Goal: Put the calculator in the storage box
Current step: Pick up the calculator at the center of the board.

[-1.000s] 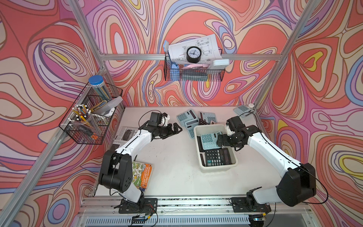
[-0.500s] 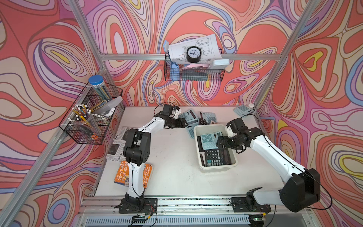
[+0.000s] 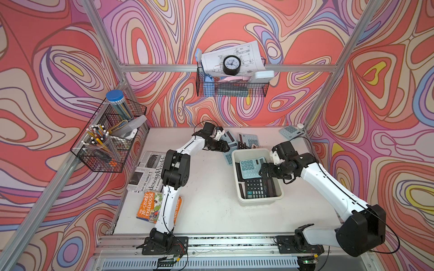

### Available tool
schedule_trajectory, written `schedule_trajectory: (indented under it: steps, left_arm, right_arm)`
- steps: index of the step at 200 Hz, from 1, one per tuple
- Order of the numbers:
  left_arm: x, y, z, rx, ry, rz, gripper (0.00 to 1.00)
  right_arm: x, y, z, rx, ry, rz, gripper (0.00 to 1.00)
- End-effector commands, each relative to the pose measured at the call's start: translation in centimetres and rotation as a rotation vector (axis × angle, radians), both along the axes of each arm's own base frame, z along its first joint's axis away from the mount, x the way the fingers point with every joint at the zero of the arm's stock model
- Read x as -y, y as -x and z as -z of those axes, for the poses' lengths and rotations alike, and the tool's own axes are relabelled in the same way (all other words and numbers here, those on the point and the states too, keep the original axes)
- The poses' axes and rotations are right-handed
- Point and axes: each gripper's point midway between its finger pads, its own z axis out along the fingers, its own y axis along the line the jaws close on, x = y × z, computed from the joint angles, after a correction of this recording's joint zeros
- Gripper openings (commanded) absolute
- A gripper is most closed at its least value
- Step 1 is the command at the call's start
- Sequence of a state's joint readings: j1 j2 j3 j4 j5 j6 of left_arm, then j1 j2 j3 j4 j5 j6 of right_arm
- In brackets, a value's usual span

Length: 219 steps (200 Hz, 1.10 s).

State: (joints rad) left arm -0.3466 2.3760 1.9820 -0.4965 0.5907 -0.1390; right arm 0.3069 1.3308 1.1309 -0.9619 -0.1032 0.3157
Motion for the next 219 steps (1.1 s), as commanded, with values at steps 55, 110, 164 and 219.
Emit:
schedule_trajectory:
  steps: [55,110,164,219]
  left_arm:
    - [3.0,1.5,2.0,-0.05,-0.022,0.123,0.51]
    - [2.3,2.4,0.9,-0.033,-0.038,0.131,0.21]
    - [0.5,4.3,0.1,-0.018,-0.045,0.096,0.09]
    - [-0.5,2.3,-1.6,0.029,-0.005,0.072,0.54]
  right_arm:
    - [-0.2,0.5,-0.4,0.004,-0.026,0.002,0.98]
    - [-0.3,0.3,-0.9,0.008,-0.027,-0.006,0.98]
    - [-0.4,0.5,-1.2,0.018,-0.041,-0.006,0.98]
    - [-0.5,0.6,-1.3,0.018,-0.047,-0.004,0.98]
